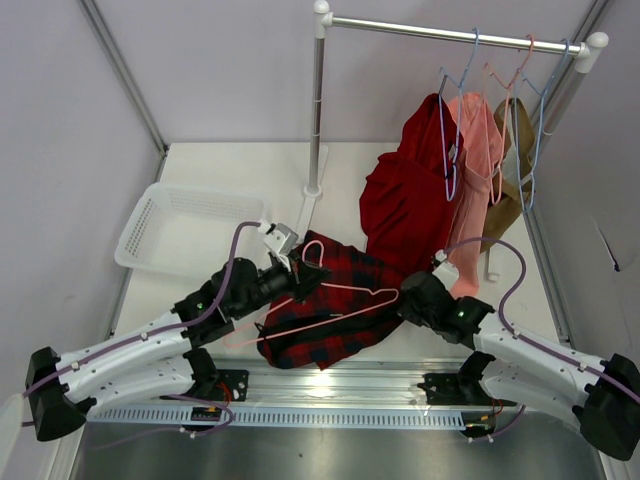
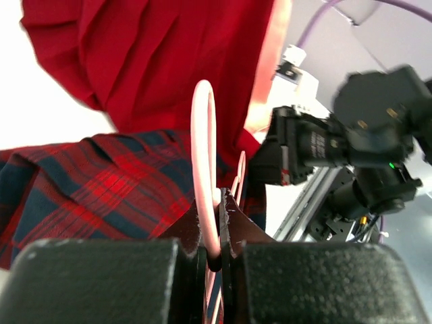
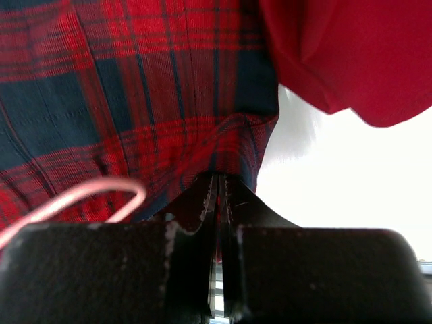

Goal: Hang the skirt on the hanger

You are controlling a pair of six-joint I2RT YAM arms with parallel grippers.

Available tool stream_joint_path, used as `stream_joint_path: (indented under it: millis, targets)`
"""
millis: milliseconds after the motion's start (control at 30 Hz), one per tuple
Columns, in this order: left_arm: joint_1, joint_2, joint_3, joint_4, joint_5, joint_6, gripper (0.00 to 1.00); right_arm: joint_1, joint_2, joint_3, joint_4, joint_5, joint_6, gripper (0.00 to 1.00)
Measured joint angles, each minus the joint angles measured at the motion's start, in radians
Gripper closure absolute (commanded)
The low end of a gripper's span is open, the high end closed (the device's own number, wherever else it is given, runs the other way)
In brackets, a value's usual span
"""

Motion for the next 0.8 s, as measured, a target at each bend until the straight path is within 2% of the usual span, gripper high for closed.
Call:
stream_joint_path:
  millis: [300, 800]
  targets:
    - [-0.001, 0.008, -0.004, 0.025, 0.102, 0.058, 1.0, -0.135, -0.013, 0.0, 0.034, -0.109, -0.051, 1.0]
    - [-0.013, 0.059, -0.004, -0.023, 0.098, 0.104, 1.0, -0.191, -0.051, 0.0, 0.059, -0.186, -0.06, 1.0]
